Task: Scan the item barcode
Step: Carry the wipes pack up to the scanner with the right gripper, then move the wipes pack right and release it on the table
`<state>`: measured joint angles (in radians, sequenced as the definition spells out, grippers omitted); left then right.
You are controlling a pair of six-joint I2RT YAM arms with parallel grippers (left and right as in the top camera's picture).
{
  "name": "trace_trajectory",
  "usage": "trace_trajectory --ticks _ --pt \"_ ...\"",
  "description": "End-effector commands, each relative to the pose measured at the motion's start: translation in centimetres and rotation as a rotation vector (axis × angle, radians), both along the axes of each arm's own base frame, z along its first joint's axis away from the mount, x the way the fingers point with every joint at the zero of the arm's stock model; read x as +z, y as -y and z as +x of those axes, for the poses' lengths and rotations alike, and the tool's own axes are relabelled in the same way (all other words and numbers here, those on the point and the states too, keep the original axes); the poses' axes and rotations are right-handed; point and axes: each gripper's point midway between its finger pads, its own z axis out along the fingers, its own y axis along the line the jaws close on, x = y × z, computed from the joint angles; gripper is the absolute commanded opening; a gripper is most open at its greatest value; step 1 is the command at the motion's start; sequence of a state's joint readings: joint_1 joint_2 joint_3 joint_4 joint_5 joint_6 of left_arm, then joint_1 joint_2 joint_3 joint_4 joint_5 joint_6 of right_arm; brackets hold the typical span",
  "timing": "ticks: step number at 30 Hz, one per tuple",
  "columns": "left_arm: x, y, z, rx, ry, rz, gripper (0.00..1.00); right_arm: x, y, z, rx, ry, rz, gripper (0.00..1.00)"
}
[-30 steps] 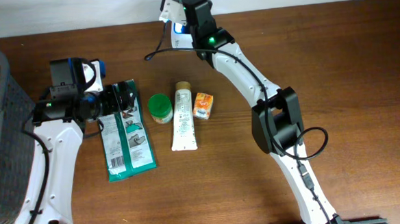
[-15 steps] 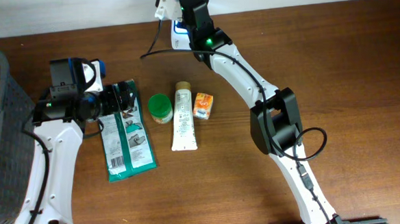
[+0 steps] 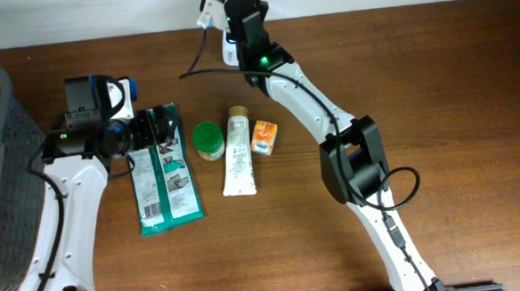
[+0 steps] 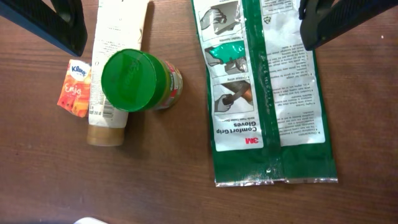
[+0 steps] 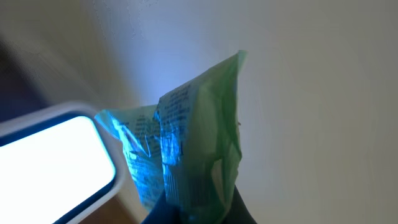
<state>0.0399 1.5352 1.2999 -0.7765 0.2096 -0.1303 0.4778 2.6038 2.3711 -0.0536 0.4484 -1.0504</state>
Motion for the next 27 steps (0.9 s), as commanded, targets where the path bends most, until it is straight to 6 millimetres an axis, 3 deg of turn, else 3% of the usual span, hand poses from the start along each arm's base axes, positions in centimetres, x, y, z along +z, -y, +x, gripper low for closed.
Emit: trace_trajectory --ticks 1,10,15,21,25,27 --pt "0.5 0.1 0.1 -0.016 0.016 0.005 0.99 -0.4 -0.7 -0.5 -0.017 -0.003 -0.002 0.05" --pt "0.5 0.1 0.1 -0.016 0.016 0.005 0.99 -0.5 -0.7 -0.6 -0.026 -0.007 0.018 0.05" --pt "0.5 0.1 0.1 -0.016 0.016 0.005 0.99 0.2 0.4 -1.1 -0.121 -0.024 0.182 0.04" --pt "0.5 0.1 0.1 -0.016 0.016 0.006 0.99 6.4 1.0 -3.0 -0.145 -0.027 0.399 0.04" --pt "0.5 0.1 0.1 -0.016 0.016 0.006 0.99 9.6 1.5 -6.4 -0.112 -0.18 0.592 0.04" --pt "0.5 0.1 0.1 -0.016 0.016 0.005 0.99 10.8 2.9 -8.8 -0.15 -0.295 0.74 0.04"
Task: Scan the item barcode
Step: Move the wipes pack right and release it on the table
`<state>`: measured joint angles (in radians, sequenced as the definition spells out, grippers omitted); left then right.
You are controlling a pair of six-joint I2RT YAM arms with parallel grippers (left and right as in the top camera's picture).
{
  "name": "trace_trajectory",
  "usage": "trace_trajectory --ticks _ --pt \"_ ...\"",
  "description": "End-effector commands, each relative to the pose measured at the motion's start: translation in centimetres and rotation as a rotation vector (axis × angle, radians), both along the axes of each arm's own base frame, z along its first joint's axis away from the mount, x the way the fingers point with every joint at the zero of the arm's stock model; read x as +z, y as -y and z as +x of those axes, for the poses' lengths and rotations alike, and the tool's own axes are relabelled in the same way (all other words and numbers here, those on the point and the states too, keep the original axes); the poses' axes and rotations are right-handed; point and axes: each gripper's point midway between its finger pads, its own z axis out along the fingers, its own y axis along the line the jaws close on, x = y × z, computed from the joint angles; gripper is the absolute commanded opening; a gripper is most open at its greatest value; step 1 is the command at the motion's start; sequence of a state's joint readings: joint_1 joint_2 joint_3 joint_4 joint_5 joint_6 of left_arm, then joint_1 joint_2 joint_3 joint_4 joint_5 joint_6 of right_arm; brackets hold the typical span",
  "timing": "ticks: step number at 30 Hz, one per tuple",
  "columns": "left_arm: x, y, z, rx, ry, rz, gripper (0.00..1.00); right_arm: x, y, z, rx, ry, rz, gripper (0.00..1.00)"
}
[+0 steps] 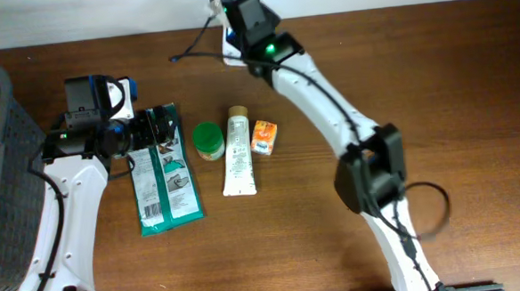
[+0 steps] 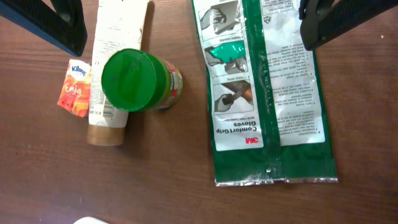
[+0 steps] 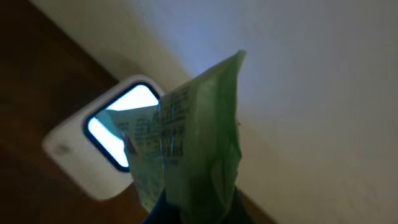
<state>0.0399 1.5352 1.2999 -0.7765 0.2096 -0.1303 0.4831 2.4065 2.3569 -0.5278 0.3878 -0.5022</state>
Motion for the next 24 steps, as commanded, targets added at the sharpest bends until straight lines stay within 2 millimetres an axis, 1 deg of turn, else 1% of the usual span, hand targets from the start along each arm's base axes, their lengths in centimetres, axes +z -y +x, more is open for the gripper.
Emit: trace_trajectory --ticks 1,2,4,6,8,9,10,12,13,15,17,18,19,22,24 --pt "0.5 0.1 0.1 -0.016 0.016 0.005 0.99 8.7 2.4 -4.1 -0.081 -0.059 0.407 0.04" --pt "0.5 0.1 0.1 -0.016 0.016 0.005 0.99 9.1 3.5 -5.2 -0.114 -0.109 0.465 0.04" --pt "0.5 0.1 0.1 -0.016 0.016 0.006 0.99 9.6 6.3 -7.7 -0.187 -0.221 0.561 0.04" --pt "0.5 0.1 0.1 -0.016 0.016 0.005 0.99 9.8 8.9 -9.6 -0.224 -0.307 0.606 0.04" --pt "0.5 0.1 0.1 -0.016 0.016 0.005 0.99 9.5 11.3 -11.1 -0.235 -0.402 0.66 0.04" --pt "0.5 0.1 0.1 -0.016 0.016 0.006 0.99 9.0 12.7 -11.6 -0.251 -0.453 0.688 0.04" --pt "0.5 0.1 0.1 -0.016 0.016 0.005 0.99 8.2 14.5 -12.2 -0.288 -0.504 0.709 0.04" --pt "0.5 0.1 0.1 -0.016 0.016 0.005 0.99 6.6 18.0 -13.1 -0.423 -0.57 0.743 0.04" --pt "0.5 0.1 0.1 -0.016 0.016 0.006 0.99 5.5 20.5 -13.6 -0.509 -0.606 0.76 0.04" --pt "0.5 0.1 0.1 -0.016 0.016 0.006 0.99 4.0 23.6 -14.2 -0.609 -0.65 0.778 0.04" --pt "0.5 0.1 0.1 -0.016 0.016 0.006 0.99 1.8 27.2 -15.0 -0.734 -0.709 0.803 0.04" --pt "0.5 0.1 0.1 -0.016 0.016 0.005 0.99 1.0 28.4 -15.2 -0.775 -0.729 0.811 0.04" --pt "0.5 0.1 0.1 -0.016 0.016 0.006 1.0 -0.3 30.0 -15.5 -0.838 -0.755 0.831 0.04" --pt "0.5 0.1 0.1 -0.016 0.016 0.006 0.99 -3.8 32.9 -16.0 -0.961 -0.83 0.859 0.04" --pt "0.5 0.1 0.1 -0.016 0.016 0.006 0.99 -6.4 34.3 -16.4 -1.017 -0.89 0.861 0.04"
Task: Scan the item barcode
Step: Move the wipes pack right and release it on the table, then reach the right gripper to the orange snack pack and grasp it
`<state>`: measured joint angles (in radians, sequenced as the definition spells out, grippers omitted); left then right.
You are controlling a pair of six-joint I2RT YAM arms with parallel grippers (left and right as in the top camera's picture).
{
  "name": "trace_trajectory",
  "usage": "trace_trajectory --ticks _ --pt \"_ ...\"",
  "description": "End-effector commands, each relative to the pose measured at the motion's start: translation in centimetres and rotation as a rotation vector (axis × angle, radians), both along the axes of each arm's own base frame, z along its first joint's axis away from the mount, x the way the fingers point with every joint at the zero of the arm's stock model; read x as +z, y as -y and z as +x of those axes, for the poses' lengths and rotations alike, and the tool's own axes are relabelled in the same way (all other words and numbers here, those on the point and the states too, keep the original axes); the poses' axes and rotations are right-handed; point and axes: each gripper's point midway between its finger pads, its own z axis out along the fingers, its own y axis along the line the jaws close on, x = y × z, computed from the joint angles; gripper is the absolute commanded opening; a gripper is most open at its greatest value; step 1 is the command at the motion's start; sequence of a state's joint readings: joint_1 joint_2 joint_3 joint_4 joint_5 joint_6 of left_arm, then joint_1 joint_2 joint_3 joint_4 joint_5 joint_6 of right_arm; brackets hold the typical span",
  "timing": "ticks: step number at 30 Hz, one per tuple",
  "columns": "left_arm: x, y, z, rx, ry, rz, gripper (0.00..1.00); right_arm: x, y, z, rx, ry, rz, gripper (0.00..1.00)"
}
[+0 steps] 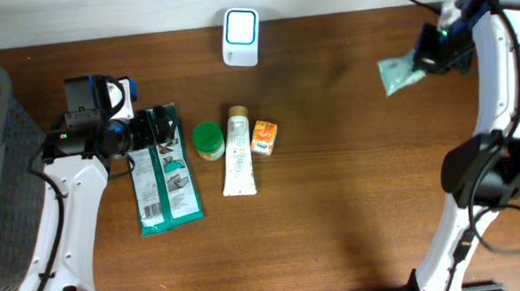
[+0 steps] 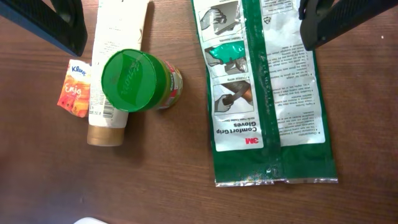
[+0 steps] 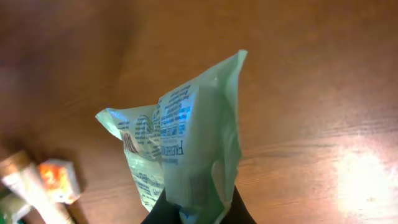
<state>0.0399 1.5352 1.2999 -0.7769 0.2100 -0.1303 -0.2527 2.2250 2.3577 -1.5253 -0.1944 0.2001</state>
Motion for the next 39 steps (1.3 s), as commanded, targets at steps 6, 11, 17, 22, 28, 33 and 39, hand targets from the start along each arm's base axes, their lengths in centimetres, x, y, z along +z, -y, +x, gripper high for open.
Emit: trace_trajectory --ticks 6,11,17,22,28,33,39 --pt "0.5 0.1 0.2 -0.016 0.016 0.006 0.99 -9.3 4.1 -1.8 -0.11 -0.248 0.021 0.04" --pt "0.5 0.1 0.2 -0.016 0.016 0.006 0.99 -11.5 4.9 -2.6 -0.115 -0.303 -0.015 0.04" --pt "0.5 0.1 0.2 -0.015 0.016 0.006 0.99 -11.5 5.1 -2.7 -0.104 -0.306 -0.021 0.29" --pt "0.5 0.1 0.2 -0.016 0.016 0.006 0.99 -9.9 5.0 -2.6 -0.104 -0.297 -0.024 0.63" --pt "0.5 0.1 0.2 -0.015 0.016 0.006 0.99 -3.5 -0.8 -0.1 0.06 -0.117 0.128 0.63" --pt "0.5 0.1 0.2 -0.016 0.016 0.006 0.99 -2.6 -8.7 1.5 0.21 -0.062 0.209 1.0" --pt "0.5 0.1 0.2 -0.016 0.016 0.006 0.99 -3.0 -17.5 2.5 0.395 -0.013 0.194 0.95"
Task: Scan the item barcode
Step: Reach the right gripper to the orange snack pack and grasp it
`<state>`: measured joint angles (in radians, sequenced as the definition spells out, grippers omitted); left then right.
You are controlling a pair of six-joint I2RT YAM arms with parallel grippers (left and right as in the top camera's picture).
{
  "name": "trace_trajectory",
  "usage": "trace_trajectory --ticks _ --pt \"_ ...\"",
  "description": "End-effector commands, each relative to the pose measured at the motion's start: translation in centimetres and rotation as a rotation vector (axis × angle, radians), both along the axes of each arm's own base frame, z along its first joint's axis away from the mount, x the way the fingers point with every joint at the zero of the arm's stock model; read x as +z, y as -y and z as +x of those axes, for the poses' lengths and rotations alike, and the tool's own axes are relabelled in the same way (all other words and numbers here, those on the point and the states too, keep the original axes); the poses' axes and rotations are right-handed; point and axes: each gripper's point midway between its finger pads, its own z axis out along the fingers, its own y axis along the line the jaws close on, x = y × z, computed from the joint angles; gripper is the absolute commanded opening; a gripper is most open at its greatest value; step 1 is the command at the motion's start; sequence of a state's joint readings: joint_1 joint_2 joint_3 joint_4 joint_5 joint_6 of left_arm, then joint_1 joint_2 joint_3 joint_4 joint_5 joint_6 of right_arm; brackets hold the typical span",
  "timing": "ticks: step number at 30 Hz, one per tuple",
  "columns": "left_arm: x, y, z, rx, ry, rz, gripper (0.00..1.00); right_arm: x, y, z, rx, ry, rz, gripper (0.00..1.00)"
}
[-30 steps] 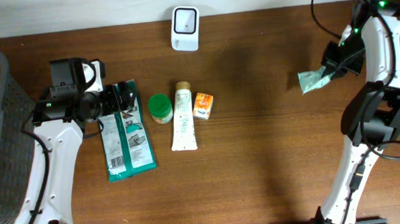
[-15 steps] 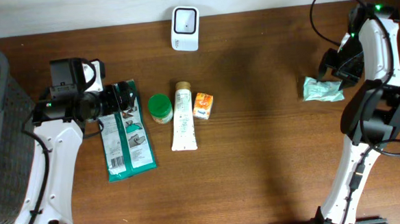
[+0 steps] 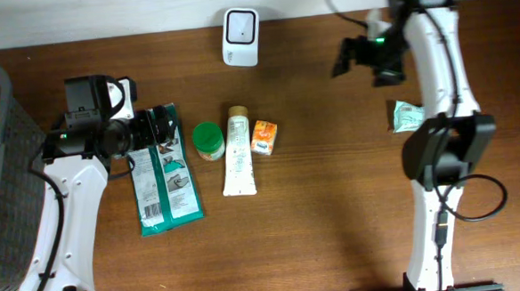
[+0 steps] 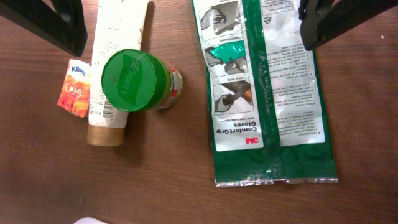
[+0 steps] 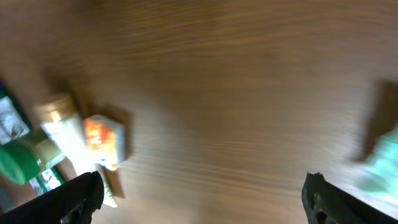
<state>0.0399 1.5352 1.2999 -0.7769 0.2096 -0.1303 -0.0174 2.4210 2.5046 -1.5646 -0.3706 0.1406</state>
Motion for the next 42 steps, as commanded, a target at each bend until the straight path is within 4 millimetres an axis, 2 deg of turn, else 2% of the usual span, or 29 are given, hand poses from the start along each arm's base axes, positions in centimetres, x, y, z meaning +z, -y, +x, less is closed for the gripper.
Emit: trace_trajectory --ticks 1,3,5,6,7,12,14,15,17,23,31,38,42 --pt "0.5 0.1 0.2 -0.016 0.016 0.006 0.99 1.0 -5.4 -0.3 0.108 0.045 0.027 0.88" --pt "0.5 0.1 0.2 -0.016 0.016 0.006 0.99 0.3 -8.1 -0.5 0.144 0.048 0.031 0.66" --pt "0.5 0.1 0.2 -0.016 0.016 0.006 0.99 -0.9 -10.8 -0.7 0.131 0.029 0.039 0.35" --pt "0.5 0.1 0.2 -0.016 0.016 0.005 0.99 -1.5 -11.7 -0.9 0.132 0.023 0.041 0.26" --pt "0.5 0.1 0.2 -0.016 0.016 0.005 0.99 -2.3 -12.9 -1.1 0.129 0.011 0.043 0.23" --pt "0.5 0.1 0.2 -0.016 0.016 0.006 0.99 -7.4 -18.3 -2.9 0.146 -0.028 0.055 0.22" --pt "0.5 0.1 0.2 -0.016 0.016 0.005 0.99 -8.3 -20.0 -3.3 0.173 -0.012 0.072 0.18" --pt "0.5 0.1 0.2 -0.016 0.016 0.006 0.99 -8.5 -20.6 -3.4 0.179 -0.005 0.075 0.11" --pt "0.5 0.1 0.2 -0.016 0.016 0.005 0.99 -8.6 -21.2 -3.5 0.189 0.0 0.078 0.06" --pt "0.5 0.1 0.2 -0.016 0.016 0.005 1.0 -8.6 -22.1 -3.9 0.104 -0.039 0.085 0.04" --pt "0.5 0.1 0.2 -0.016 0.016 0.006 0.99 -10.4 -23.8 -4.8 0.094 -0.048 0.091 0.04" --pt "0.5 0.1 0.2 -0.016 0.016 0.005 0.99 -11.0 -22.9 -6.4 0.137 -0.098 0.058 0.04" --pt "0.5 0.1 0.2 -0.016 0.016 0.006 0.99 -10.5 -20.7 -7.2 0.185 -0.138 0.03 0.05"
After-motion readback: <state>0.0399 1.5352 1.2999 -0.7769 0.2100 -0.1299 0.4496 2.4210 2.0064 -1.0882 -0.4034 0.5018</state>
